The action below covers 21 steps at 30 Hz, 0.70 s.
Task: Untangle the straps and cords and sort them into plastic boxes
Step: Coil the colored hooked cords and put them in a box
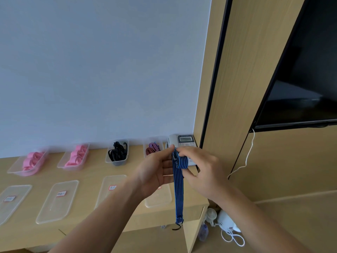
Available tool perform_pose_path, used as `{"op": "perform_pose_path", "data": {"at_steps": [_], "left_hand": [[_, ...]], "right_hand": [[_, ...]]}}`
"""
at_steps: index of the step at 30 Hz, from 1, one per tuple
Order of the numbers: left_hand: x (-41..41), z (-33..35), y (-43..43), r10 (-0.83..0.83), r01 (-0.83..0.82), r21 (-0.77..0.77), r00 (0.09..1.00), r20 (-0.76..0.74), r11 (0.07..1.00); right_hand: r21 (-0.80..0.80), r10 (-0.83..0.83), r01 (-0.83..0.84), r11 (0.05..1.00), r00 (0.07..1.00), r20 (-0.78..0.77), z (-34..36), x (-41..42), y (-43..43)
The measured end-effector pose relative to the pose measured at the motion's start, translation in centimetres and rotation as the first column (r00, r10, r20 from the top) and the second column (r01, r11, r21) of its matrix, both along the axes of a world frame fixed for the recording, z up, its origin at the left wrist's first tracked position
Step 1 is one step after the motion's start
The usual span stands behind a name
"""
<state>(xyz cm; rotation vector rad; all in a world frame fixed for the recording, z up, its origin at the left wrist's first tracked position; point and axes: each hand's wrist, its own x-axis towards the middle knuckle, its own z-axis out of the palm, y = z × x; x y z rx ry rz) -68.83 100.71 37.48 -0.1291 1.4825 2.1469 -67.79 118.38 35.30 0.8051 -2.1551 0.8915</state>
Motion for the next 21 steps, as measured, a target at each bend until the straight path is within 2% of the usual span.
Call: {"op": "perform_pose_path", "data": {"at_steps": [10,12,15,16,18,21], "left_hand": [[-0.5,0.1,-0.5,0.026,-0.022,0.055,0.997,-0.071,0.998],[-0.6,0.2,-0.6,0.020,-0.016,0.049,0.995,-0.094,0.999],[-0.5,0.0,-0.5,-0.013,0.018,0.040,0.990,-0.137,0.999],[-0.4,0.0,-0.4,-0.023,0.028,0.030,0.988,-0.151,0.999],[-0.4,-0.1,-0.4,-0.045,0.045,-0.006,0.981,-0.190,0.999],[-0.2,-0.1,-0.3,-0.092,0.077,-0.072,0.965,-0.245,0.994]], "right_hand": [[0.099,0.117,-0.121,0.988,0.992,0.052,-0.4,0.7,0.5],[0.053,0.107,-0.108,0.993,0.994,0.032,0.0,0.7,0.2],[-0.123,0.053,-0.048,0.991,0.998,0.045,0.8,0.4,-0.1],[-0.178,0.030,-0.010,0.984,0.994,0.108,1.1,0.3,-0.2],[-0.236,0.020,0.063,0.970,0.943,0.332,1.5,0.1,0.0],[-0.181,0.090,0.040,0.983,0.752,0.653,2.1,-0.6,0.7]]}}
